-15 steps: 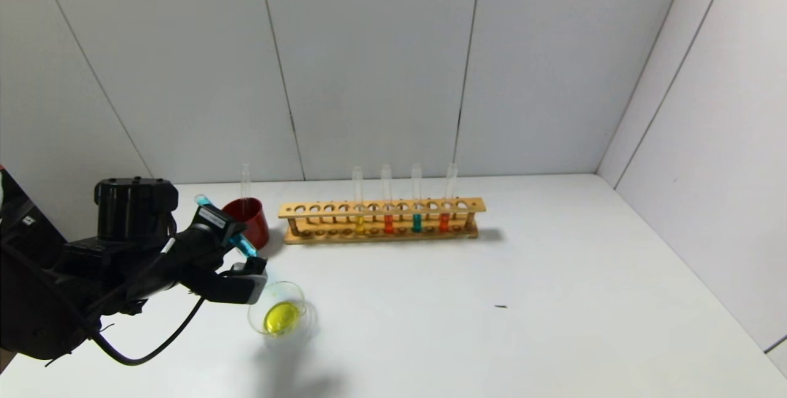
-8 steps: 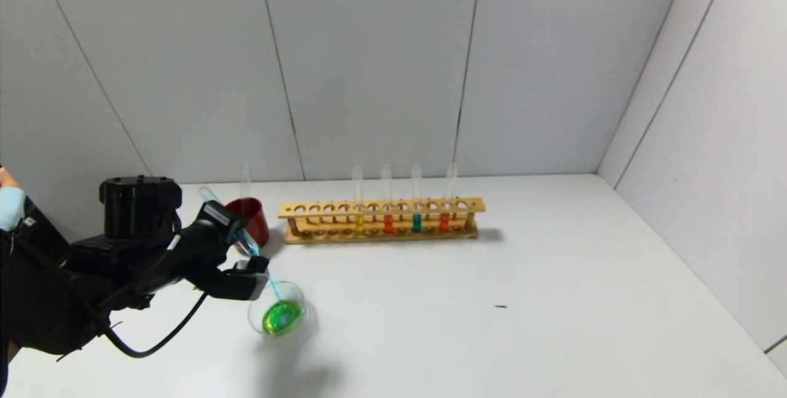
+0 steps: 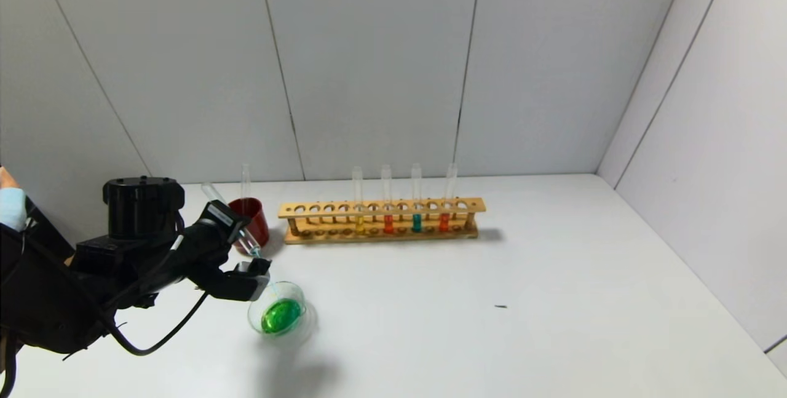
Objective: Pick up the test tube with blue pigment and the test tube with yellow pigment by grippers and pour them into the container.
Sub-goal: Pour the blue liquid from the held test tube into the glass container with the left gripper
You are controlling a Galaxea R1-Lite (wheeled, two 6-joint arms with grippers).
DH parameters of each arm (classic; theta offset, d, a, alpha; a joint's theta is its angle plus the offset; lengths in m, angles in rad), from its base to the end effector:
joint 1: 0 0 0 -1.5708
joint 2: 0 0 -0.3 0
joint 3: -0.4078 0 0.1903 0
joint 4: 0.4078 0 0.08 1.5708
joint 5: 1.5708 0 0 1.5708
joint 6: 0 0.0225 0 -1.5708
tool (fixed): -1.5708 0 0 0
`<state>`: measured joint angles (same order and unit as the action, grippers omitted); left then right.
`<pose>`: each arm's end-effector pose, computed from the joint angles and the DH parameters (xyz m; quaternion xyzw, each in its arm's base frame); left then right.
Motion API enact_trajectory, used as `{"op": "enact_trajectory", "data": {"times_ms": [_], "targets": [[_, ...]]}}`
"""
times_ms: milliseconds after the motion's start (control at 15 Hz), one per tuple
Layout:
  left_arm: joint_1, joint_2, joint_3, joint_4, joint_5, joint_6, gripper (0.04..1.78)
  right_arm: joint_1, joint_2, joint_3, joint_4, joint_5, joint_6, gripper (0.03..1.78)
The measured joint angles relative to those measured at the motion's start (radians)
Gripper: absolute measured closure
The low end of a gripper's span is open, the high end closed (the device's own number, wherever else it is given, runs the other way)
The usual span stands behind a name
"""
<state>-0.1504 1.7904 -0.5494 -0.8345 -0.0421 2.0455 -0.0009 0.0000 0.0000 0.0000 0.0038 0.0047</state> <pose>0.2841 -0.0440 0.1114 0.8378 0.0247 -0.2211 0.4986 -0.0228 0.0001 0.0755 0.0023 0.0000 0.0014 1.0000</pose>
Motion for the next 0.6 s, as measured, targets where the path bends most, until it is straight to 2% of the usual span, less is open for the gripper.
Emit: {"op": "enact_trajectory", "data": {"times_ms": [467, 600], "targets": [[-0.001, 0.002, -0.007, -0.007, 0.005, 0.044, 1.50, 0.000, 0.000, 0.000, 0.000, 0.000, 0.000, 0.06], [-0.002, 0.003, -0.005, -0.054, 0.004, 0.061, 1.50, 0.000, 0.000, 0.000, 0.000, 0.000, 0.000, 0.06]]}}
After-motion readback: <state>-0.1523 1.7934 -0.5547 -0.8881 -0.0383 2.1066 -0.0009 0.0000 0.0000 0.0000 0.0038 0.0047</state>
